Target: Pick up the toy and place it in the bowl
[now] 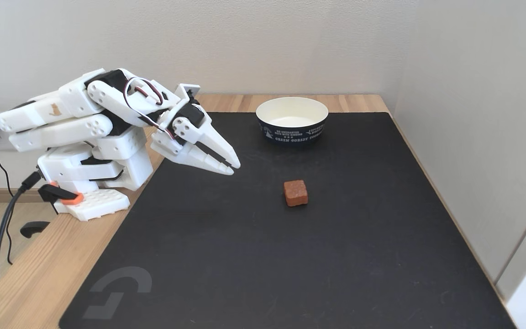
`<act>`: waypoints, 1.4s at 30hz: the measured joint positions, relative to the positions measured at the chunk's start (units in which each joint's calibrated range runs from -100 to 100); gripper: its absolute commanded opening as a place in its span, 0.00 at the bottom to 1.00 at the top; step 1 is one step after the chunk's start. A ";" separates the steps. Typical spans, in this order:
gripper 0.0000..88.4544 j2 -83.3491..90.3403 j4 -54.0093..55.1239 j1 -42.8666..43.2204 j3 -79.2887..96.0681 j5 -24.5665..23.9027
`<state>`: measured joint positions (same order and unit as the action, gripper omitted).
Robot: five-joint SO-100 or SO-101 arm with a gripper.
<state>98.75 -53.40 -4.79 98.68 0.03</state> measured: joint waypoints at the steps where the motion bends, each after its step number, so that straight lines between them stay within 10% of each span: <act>1: 0.03 0.00 0.00 0.00 0.00 0.00; 38: 0.03 0.00 0.00 -1.41 0.00 0.00; 42: 0.14 0.00 -0.34 -1.41 0.00 0.00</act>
<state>98.75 -53.74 -6.20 98.68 0.03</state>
